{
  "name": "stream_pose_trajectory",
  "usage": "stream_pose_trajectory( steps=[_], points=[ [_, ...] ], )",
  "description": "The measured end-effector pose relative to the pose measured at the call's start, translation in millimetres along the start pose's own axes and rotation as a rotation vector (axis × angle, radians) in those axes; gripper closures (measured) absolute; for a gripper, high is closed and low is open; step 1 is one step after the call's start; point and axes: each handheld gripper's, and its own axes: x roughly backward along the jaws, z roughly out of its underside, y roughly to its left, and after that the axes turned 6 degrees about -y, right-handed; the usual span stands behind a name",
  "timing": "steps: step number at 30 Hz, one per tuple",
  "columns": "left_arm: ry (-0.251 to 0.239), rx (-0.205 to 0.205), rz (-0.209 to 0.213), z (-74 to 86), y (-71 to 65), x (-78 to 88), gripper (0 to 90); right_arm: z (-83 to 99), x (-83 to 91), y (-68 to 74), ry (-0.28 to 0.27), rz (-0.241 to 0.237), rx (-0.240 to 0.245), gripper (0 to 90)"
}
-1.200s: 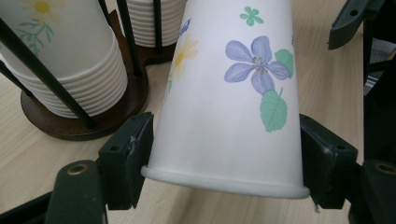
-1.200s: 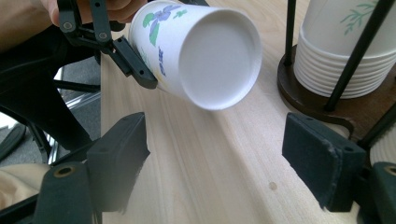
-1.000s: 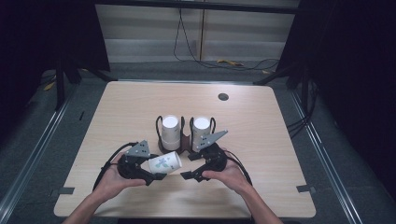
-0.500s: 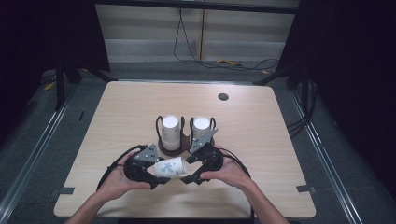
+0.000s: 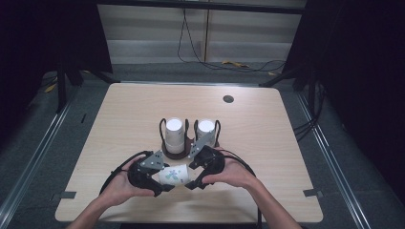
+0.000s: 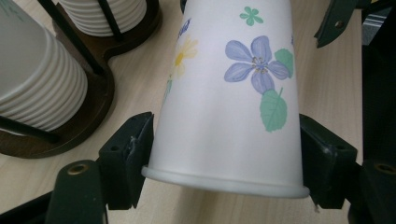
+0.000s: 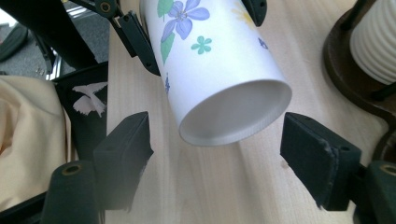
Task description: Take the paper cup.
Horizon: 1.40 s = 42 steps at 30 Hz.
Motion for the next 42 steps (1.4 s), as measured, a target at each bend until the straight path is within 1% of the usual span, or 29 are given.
stream_pose_trajectory(
  steps=[3,4,6,7,10,12,13,14,15,16,17,18,21,22,23,24,26,28,30,31,32,34,36,39,40,41,42],
  points=[
    [0.024,-0.008,0.003,0.2,-2.5,-1.7,27.3,-1.4,-2.2,-0.2,0.013,-0.002,0.009,24.5],
    [0.024,-0.012,0.004,0.1,-2.9,-2.4,27.3,-2.1,-2.2,-0.2,0.018,0.0,0.011,24.5],
    [0.019,-0.015,0.009,-0.1,-3.3,-2.8,27.3,-3.7,-3.1,-0.7,0.023,-0.001,0.021,24.5],
    [0.017,-0.013,0.009,-0.2,-3.5,-2.8,27.3,-4.3,-3.7,-0.8,0.025,-0.008,0.021,24.0],
    [0.014,-0.018,0.009,-0.2,-3.2,-2.5,27.3,-6.3,-7.1,-0.6,0.055,-0.011,0.032,22.5],
    [0.007,-0.018,-0.007,-0.2,-4.0,-2.1,27.3,-7.9,-8.2,-0.2,0.062,-0.023,0.036,22.6],
    [0.003,-0.02,-0.008,-0.5,-4.2,-1.5,27.3,-8.7,-8.8,0.3,0.066,-0.023,0.038,22.8],
    [0.0,-0.025,0.0,-0.7,-4.1,-1.2,27.3,-9.4,-9.0,0.5,0.058,-0.032,0.041,23.2],
    [0.002,-0.029,0.005,-0.6,-4.2,-1.1,27.3,-9.9,-9.3,0.7,0.057,-0.038,0.054,24.1],
    [0.007,-0.037,0.006,-0.4,-4.3,-1.5,27.3,-10.5,-9.4,1.6,0.061,-0.039,0.062,24.1],
    [0.012,-0.034,0.003,-0.2,-5.2,-1.9,27.3,-11.1,-9.3,2.0,0.065,-0.039,0.066,24.6],
    [0.015,-0.041,0.007,-0.3,-5.4,-2.6,27.3,-11.5,-8.8,2.3,0.068,-0.04,0.06,25.9],
    [0.014,-0.04,0.013,-0.3,-7.5,-4.4,27.3,-11.5,-9.1,2.0,0.072,-0.051,0.066,27.7],
    [0.014,-0.049,0.015,-0.8,-7.5,-4.6,27.3,-11.4,-10.0,1.8,0.066,-0.054,0.072,27.6],
    [0.015,-0.049,0.015,-0.9,-7.9,-4.9,27.3,-11.5,-10.6,1.9,0.073,-0.056,0.075,27.5],
    [0.024,-0.068,0.018,-1.1,-7.4,-5.2,27.3,-11.7,-11.3,2.3,0.081,-0.057,0.07,27.6],
    [0.02,-0.057,0.026,-0.8,-8.7,-6.3,27.3,-12.0,-13.0,2.5,0.087,-0.065,0.074,30.0],
    [0.015,-0.058,0.024,-0.4,-9.8,-6.0,27.0,-11.8,-14.5,2.9,0.095,-0.058,0.082,34.3],
    [0.001,-0.06,0.021,-0.2,-9.9,-5.0,26.0,-11.1,-14.5,2.4,0.104,-0.062,0.067,34.6],
    [-0.004,-0.061,0.02,-0.2,-9.8,-4.3,25.3,-10.5,-14.6,1.8,0.098,-0.07,0.068,34.8],
    [-0.009,-0.053,0.021,0.2,-10.2,-4.0,24.8,-10.2,-14.1,1.5,0.095,-0.075,0.066,34.9],
    [-0.027,-0.058,0.03,1.0,-9.3,-3.6,23.3,-9.8,-12.9,1.4,0.086,-0.079,0.073,35.2],
    [-0.045,-0.047,0.033,1.7,-9.4,-2.9,21.9,-9.1,-11.7,1.6,0.075,-0.082,0.078,35.4],
    [-0.077,-0.031,0.023,2.6,-9.9,-1.1,16.8,-7.0,-9.7,1.4,0.06,-0.087,0.074,35.6],
    [-0.089,-0.022,0.025,3.1,-9.8,-0.4,16.6,-6.2,-9.2,1.5,0.053,-0.084,0.065,35.6],
    [-0.096,-0.023,0.025,3.4,-9.2,0.1,16.6,-5.2,-8.4,0.9,0.052,-0.084,0.066,35.7],
    [-0.108,-0.01,0.025,4.3,-9.0,0.9,16.4,-4.6,-8.2,1.0,0.047,-0.081,0.061,35.6]
  ],
)
